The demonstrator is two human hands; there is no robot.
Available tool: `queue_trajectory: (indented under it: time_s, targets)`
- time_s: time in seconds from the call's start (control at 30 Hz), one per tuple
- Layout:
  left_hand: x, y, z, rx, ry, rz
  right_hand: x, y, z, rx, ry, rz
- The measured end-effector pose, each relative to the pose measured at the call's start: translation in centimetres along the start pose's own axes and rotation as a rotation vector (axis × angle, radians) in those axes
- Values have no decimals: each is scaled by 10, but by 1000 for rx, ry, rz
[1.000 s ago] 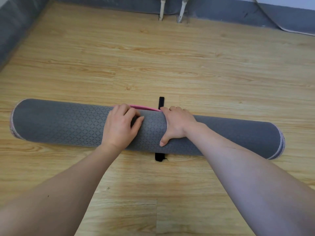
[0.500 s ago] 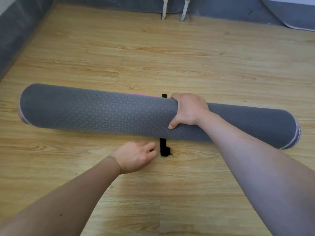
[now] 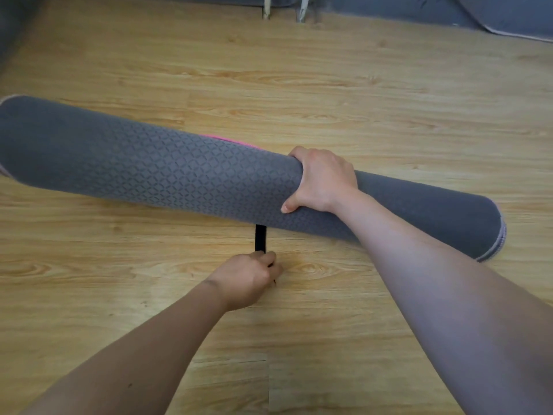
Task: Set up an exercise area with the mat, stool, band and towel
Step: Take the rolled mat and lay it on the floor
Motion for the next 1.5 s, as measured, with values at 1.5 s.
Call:
queue_trajectory:
  time_s: [1.5]
  targets:
    - [-160,84,12,-802,-1034,-865,31,1,1,-50,297,199]
Point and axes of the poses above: each hand's wrist, its own z-axis towards the middle knuckle, its own x-axis out of the palm, y = z × x, the point moved 5 cm from there along z, towards the middle knuckle, and after that the axes turned 9 degrees about -y, right-handed, at the moved point
